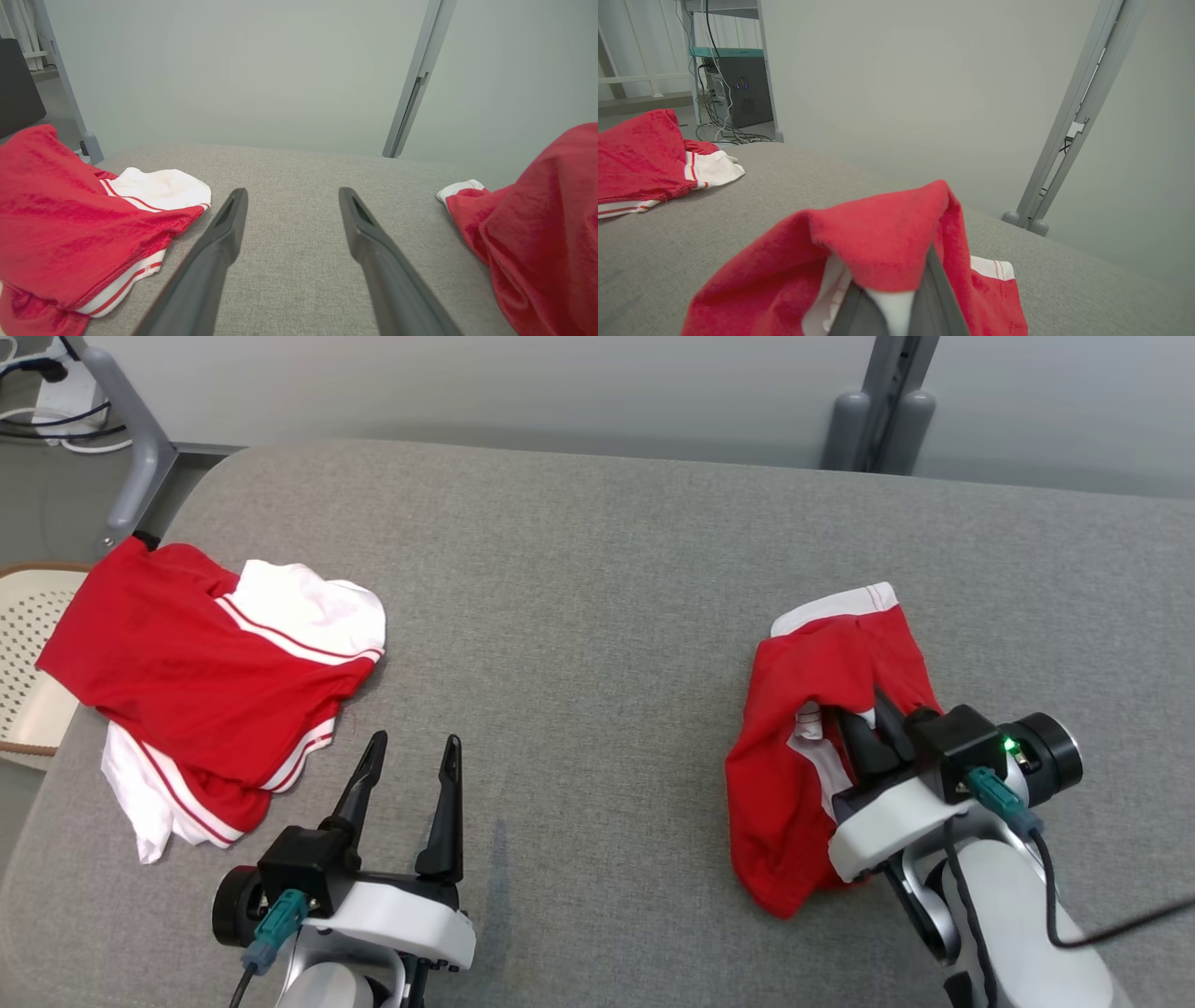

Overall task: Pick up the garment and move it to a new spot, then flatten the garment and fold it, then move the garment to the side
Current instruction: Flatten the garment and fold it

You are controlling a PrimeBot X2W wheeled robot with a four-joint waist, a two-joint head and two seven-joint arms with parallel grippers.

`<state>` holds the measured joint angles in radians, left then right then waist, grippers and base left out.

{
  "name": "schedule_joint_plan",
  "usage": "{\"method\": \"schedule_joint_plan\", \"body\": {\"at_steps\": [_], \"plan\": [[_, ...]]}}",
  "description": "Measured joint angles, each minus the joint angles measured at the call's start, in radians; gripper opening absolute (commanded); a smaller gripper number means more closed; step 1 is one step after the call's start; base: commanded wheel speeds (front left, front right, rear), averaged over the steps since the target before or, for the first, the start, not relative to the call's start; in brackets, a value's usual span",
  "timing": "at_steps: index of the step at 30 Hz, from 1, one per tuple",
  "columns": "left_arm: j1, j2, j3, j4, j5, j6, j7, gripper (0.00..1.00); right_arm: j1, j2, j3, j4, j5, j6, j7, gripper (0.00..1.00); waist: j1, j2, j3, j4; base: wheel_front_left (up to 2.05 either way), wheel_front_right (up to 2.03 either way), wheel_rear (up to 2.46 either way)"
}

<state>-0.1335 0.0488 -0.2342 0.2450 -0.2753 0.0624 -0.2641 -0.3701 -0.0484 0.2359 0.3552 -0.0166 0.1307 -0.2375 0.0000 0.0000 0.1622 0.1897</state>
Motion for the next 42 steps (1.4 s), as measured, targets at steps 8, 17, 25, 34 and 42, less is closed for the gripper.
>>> {"method": "schedule_joint_plan", "body": {"at_steps": [8,17,25,34,42], "plan": [[-0.007,0.000,-0.008,0.001,-0.002,0.000,0.000,1.00,-0.136,0.000,-0.063,0.292,-0.037,0.000,-0.013,0.44,0.0000,0.0000,0.011,0.025,0.00,0.00,0.00],[-0.007,0.000,-0.005,0.003,0.000,0.002,0.000,1.00,-0.192,0.000,-0.103,0.356,-0.033,0.000,-0.023,1.00,0.0000,0.0000,0.014,0.018,0.00,0.00,0.00],[-0.007,0.000,-0.001,0.002,0.002,0.000,0.000,1.00,-0.068,0.000,-0.110,0.200,-0.020,0.000,-0.024,1.00,0.0000,0.0000,0.008,-0.012,0.00,0.00,0.00],[-0.007,0.000,0.004,0.001,0.006,-0.001,0.000,1.00,0.067,0.000,-0.069,0.092,-0.015,0.000,-0.024,1.00,0.0000,0.0000,0.013,-0.022,0.00,0.00,0.00],[-0.012,0.000,-0.002,0.005,0.006,-0.003,0.000,1.00,0.026,-0.023,-0.081,0.174,-0.117,0.000,-0.024,1.00,0.0000,0.0000,0.016,-0.009,0.00,0.00,0.00]]}}
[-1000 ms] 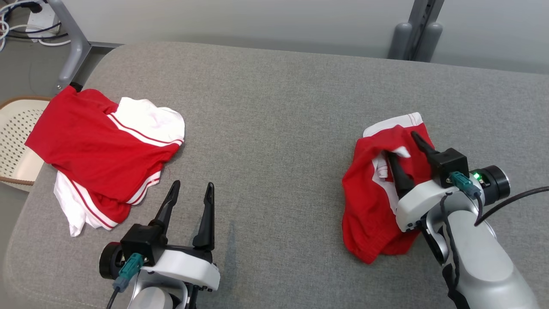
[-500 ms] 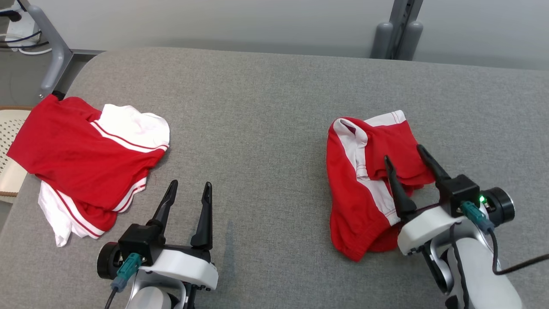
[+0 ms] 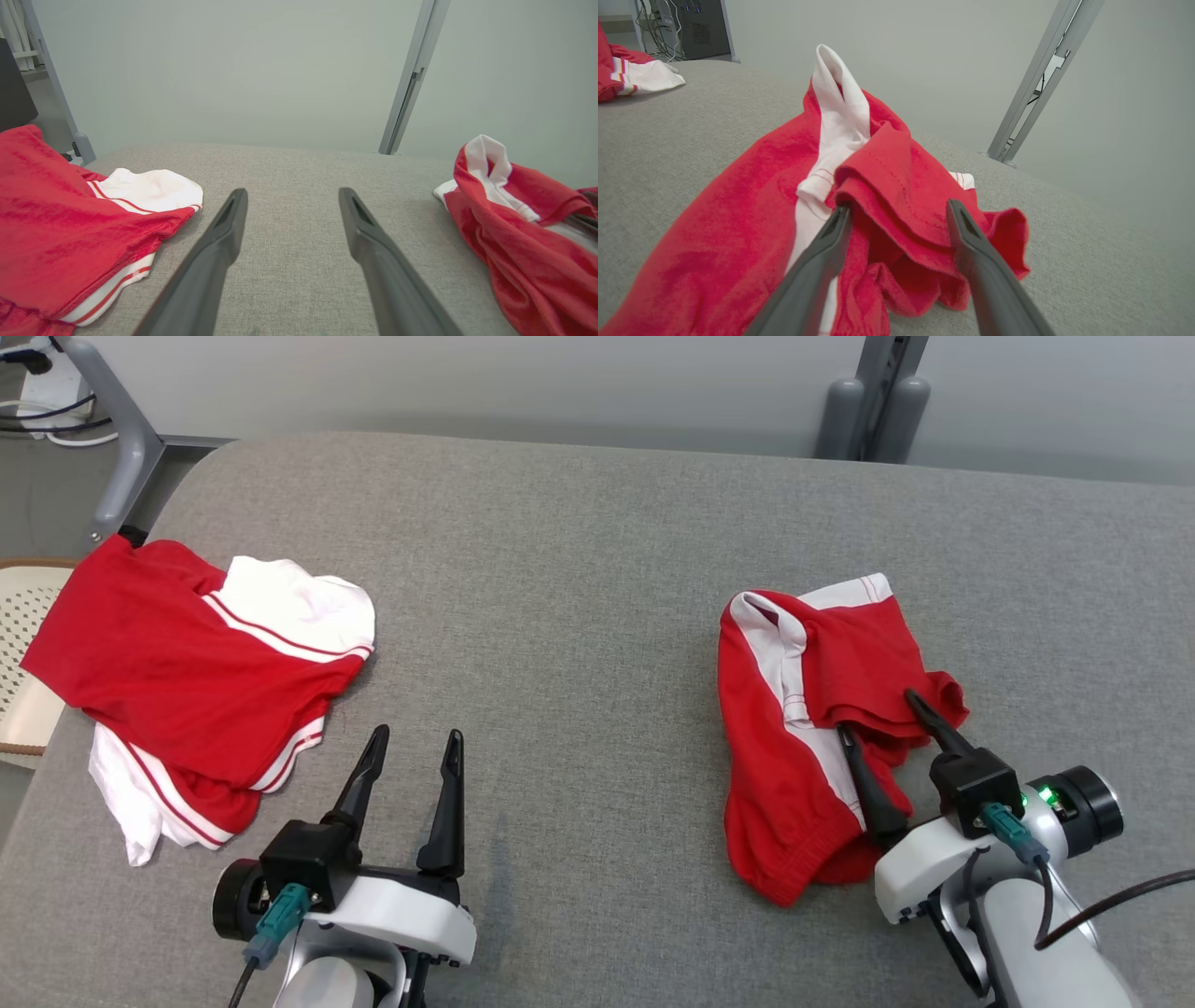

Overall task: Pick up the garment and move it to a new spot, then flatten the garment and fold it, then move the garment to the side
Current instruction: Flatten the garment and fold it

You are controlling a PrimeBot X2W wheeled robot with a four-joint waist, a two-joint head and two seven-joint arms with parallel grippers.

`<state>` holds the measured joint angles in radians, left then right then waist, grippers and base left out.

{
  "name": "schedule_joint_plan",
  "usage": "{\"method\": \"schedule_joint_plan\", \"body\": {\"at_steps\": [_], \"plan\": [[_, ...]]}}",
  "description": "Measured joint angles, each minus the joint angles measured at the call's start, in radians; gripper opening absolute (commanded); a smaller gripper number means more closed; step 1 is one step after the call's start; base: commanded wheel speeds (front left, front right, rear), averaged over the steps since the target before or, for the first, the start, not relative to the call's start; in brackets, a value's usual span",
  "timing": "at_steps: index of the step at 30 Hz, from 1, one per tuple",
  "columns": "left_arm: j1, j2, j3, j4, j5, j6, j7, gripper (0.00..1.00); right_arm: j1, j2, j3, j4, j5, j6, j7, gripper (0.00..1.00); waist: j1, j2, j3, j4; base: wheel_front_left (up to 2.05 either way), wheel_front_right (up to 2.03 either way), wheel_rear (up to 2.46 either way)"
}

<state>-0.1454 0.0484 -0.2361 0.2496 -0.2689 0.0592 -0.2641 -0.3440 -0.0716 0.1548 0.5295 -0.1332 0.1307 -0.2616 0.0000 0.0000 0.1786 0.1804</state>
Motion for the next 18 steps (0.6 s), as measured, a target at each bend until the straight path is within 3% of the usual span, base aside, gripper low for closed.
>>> {"method": "schedule_joint_plan", "body": {"at_steps": [1,2,3,4,6,7,18], "plan": [[0.000,0.000,-0.001,0.001,0.000,0.000,0.000,1.00,-0.007,0.001,-0.005,0.009,0.000,0.000,0.000,0.98,0.0000,0.0000,-0.001,0.003,0.00,0.00,0.00],[0.000,0.000,-0.001,0.001,-0.001,0.000,0.000,1.00,-0.014,0.001,-0.010,0.018,-0.001,0.000,0.000,0.85,0.0000,0.0000,-0.001,0.006,0.00,0.00,0.00],[0.000,0.000,-0.001,0.001,-0.001,0.000,0.000,1.00,-0.022,0.001,-0.014,0.027,-0.001,0.000,0.000,0.48,0.0000,0.0000,-0.002,0.009,0.00,0.00,0.00],[0.000,0.000,-0.001,0.001,-0.001,0.000,0.000,1.00,-0.029,0.002,-0.017,0.035,0.000,0.000,0.000,0.42,0.0000,0.0000,-0.002,0.012,0.00,0.00,0.00],[0.000,0.000,-0.001,0.001,-0.001,0.000,0.000,1.00,-0.039,0.004,-0.023,0.046,0.006,0.000,0.000,0.09,0.0000,0.0000,-0.002,0.016,0.00,0.00,0.00],[0.000,0.000,0.000,0.001,-0.001,0.000,0.000,1.00,-0.043,0.005,-0.025,0.044,0.011,0.000,0.000,0.00,0.0000,0.0000,-0.002,0.017,0.00,0.00,0.00],[0.002,0.000,0.012,-0.007,0.005,0.003,0.000,1.00,-0.056,-0.003,-0.117,-0.011,0.072,0.000,0.000,0.00,0.0000,0.0000,-0.010,-0.023,0.00,0.00,0.00]]}}
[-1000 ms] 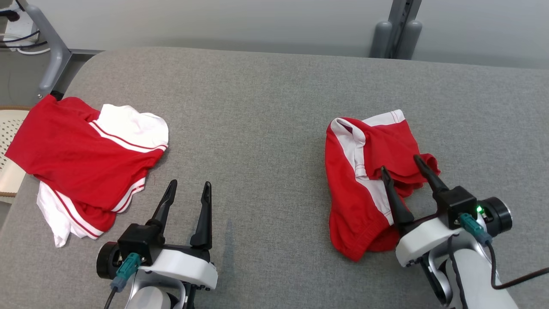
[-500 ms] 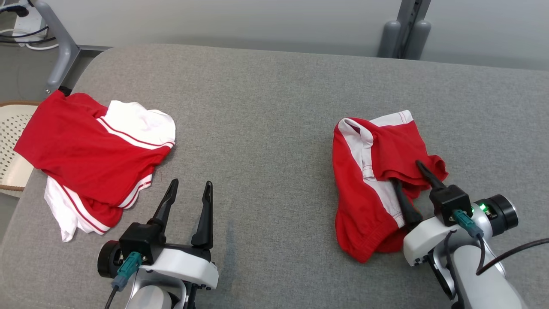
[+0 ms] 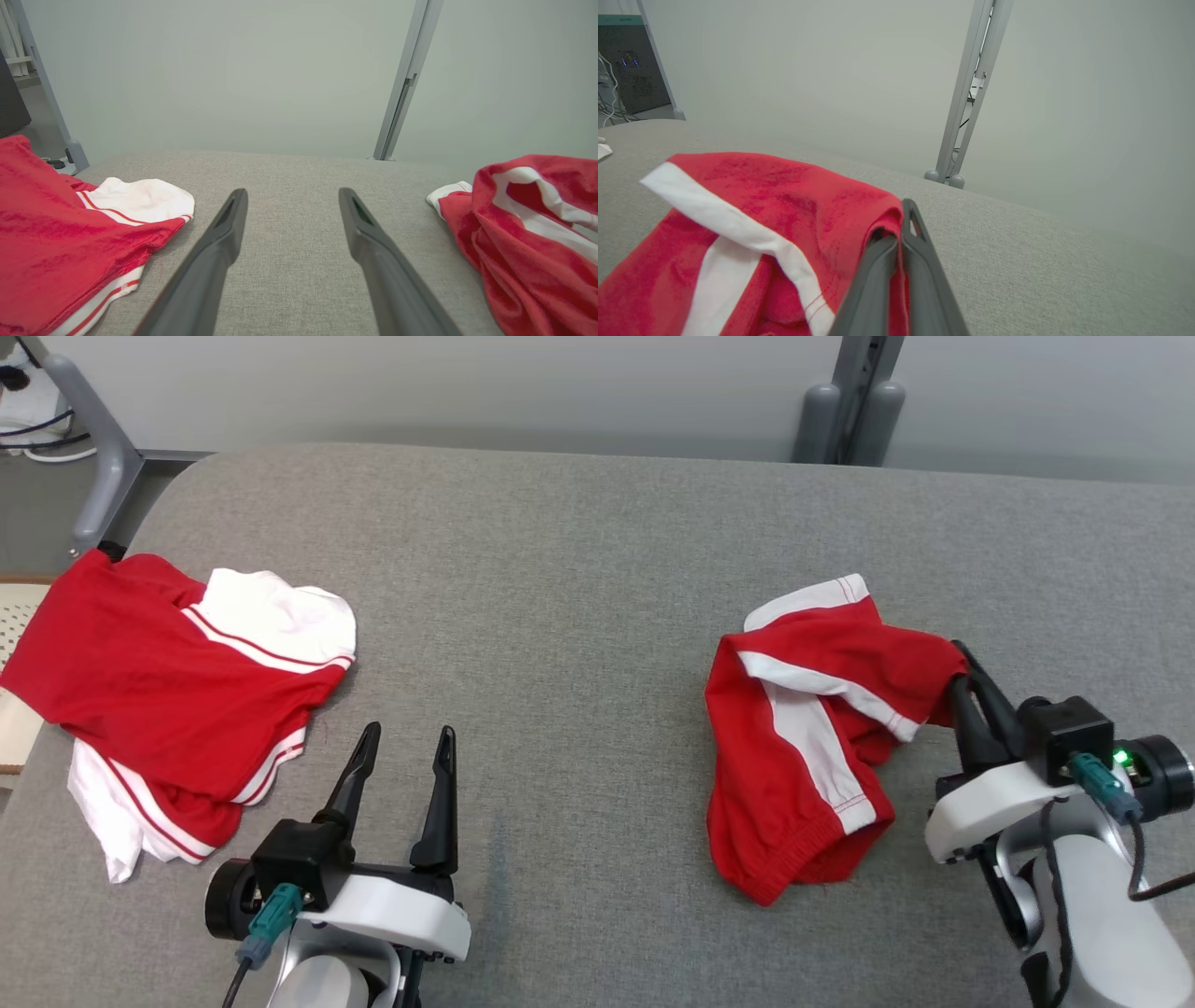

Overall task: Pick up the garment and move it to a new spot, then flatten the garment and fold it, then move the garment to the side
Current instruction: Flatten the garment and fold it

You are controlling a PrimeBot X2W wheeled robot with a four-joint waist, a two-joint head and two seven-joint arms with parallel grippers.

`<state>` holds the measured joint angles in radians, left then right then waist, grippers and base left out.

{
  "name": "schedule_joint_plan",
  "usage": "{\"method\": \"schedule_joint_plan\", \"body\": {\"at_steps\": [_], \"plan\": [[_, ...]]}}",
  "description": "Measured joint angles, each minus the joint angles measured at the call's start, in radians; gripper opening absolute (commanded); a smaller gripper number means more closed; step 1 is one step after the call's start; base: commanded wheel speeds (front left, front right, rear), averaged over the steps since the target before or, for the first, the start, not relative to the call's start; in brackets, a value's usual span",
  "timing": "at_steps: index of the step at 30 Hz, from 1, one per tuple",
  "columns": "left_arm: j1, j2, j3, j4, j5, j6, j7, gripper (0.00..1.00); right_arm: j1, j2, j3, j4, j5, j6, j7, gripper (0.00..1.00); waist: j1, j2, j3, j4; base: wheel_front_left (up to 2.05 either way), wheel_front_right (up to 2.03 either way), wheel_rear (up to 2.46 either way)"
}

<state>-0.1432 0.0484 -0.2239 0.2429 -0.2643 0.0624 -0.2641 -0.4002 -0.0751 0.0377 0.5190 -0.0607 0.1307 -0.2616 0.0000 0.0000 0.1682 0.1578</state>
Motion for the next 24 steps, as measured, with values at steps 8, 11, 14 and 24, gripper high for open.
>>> {"method": "schedule_joint_plan", "body": {"at_steps": [8,11,14,24], "plan": [[-0.003,0.000,-0.003,-0.005,0.000,0.000,0.000,1.00,-0.034,-0.065,-0.084,0.045,0.002,0.000,0.000,0.00,0.0000,0.0000,0.012,-0.028,0.00,0.00,0.00],[-0.004,0.000,-0.006,-0.004,0.000,-0.001,0.000,1.00,-0.047,-0.084,-0.120,0.086,0.002,0.000,0.000,0.00,0.0000,0.0000,0.016,-0.031,0.00,0.00,0.00],[-0.005,0.000,-0.009,-0.003,0.000,-0.001,0.000,1.00,-0.064,-0.097,-0.157,0.129,0.001,0.000,0.000,0.00,0.0000,0.0000,0.020,-0.031,0.00,0.00,0.00],[-0.006,0.000,-0.005,0.000,0.002,-0.001,0.000,1.00,-0.092,-0.088,-0.243,0.216,-0.027,0.000,0.002,1.00,0.0000,0.0000,0.019,-0.040,0.00,0.00,0.00]]}}
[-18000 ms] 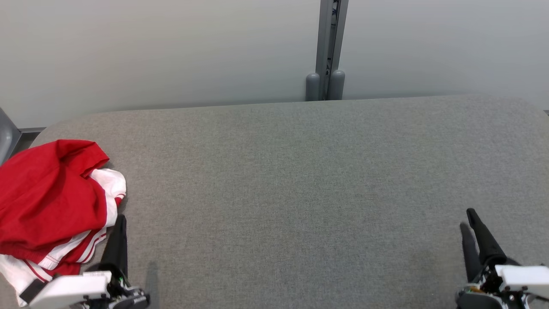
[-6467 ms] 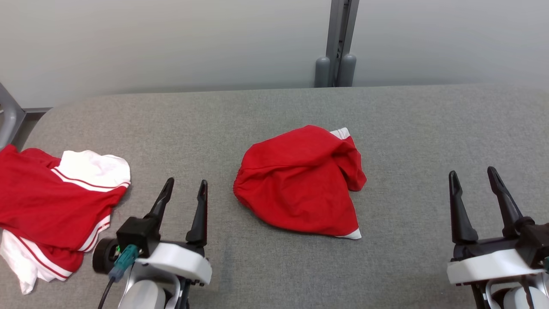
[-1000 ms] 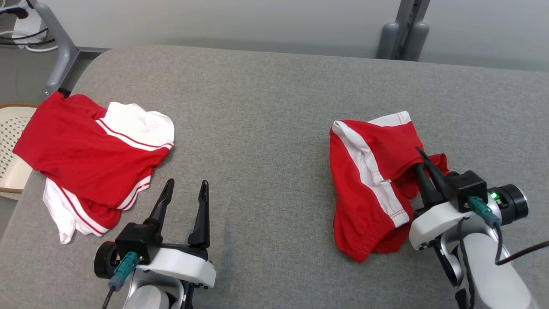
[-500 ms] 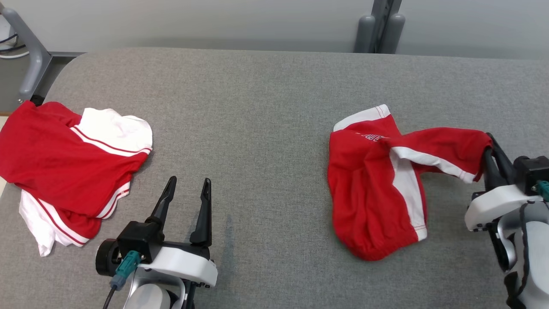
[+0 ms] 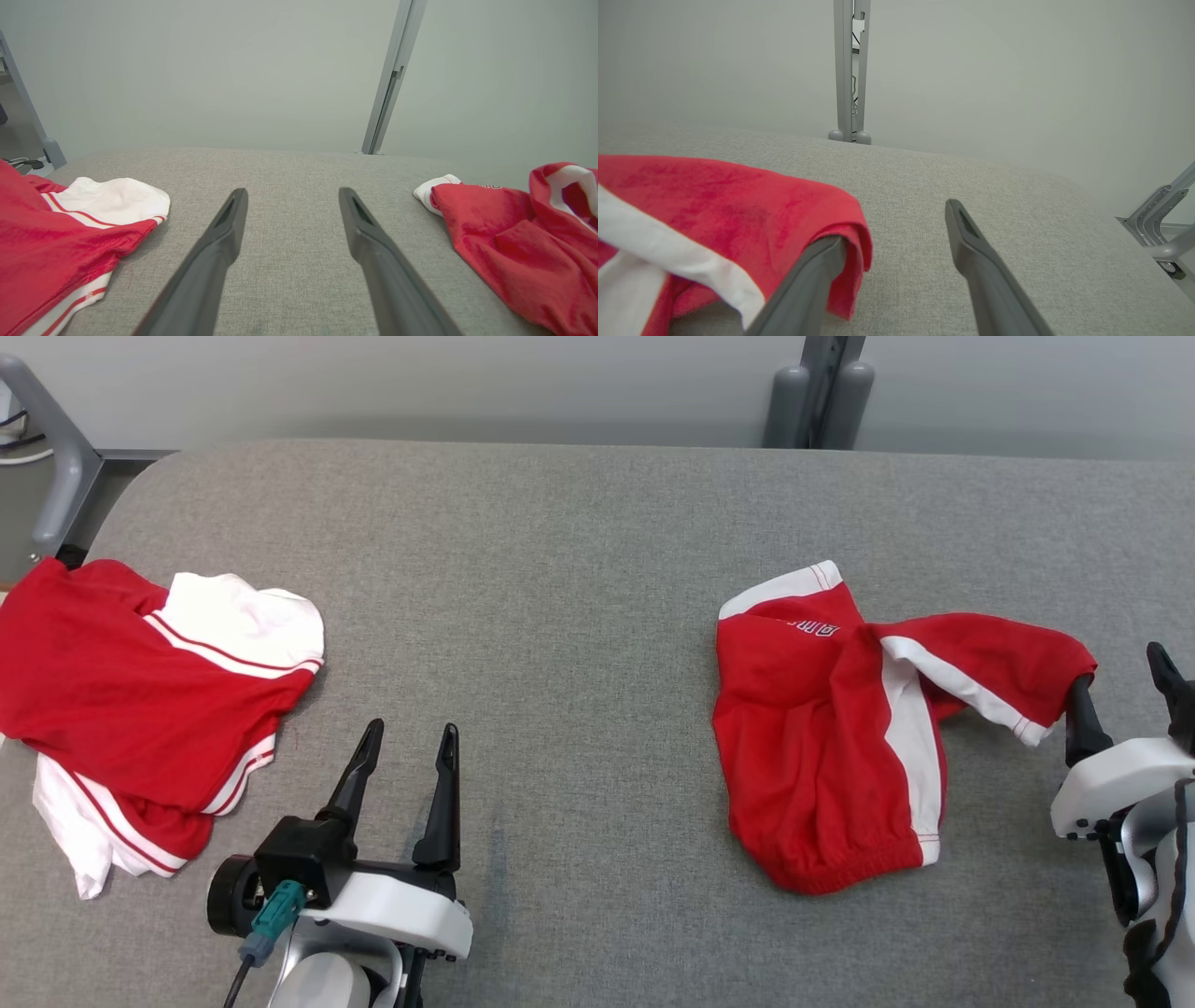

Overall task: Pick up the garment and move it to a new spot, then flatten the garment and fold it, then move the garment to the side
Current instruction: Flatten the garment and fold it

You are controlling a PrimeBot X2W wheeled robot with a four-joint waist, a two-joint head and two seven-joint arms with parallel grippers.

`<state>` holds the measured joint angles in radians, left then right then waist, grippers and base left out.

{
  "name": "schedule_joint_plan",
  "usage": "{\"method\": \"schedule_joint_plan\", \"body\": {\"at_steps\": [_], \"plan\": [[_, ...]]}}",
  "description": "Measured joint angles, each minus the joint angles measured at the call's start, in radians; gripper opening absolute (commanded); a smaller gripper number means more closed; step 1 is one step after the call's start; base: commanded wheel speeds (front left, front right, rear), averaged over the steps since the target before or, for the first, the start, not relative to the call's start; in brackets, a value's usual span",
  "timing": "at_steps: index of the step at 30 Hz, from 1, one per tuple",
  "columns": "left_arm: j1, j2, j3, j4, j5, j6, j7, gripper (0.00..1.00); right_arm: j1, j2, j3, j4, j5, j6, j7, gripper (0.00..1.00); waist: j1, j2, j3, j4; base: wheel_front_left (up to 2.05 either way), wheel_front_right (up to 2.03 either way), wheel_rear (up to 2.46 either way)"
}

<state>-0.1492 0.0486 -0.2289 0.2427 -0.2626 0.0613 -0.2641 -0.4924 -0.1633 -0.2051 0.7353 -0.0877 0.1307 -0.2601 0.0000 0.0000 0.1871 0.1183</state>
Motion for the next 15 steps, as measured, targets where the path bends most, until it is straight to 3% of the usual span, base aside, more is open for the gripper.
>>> {"method": "schedule_joint_plan", "body": {"at_steps": [5,15], "plan": [[0.000,0.000,0.003,-0.001,0.001,0.000,0.000,1.00,0.037,0.034,0.010,-0.057,0.023,0.000,-0.001,1.00,0.0000,0.0000,-0.007,-0.012,0.00,0.00,0.00],[0.001,0.000,0.020,-0.007,0.007,-0.003,0.000,1.00,0.223,0.081,0.133,-0.309,0.154,0.000,-0.002,1.00,0.0000,0.0000,-0.021,-0.044,0.00,0.00,0.00]]}}
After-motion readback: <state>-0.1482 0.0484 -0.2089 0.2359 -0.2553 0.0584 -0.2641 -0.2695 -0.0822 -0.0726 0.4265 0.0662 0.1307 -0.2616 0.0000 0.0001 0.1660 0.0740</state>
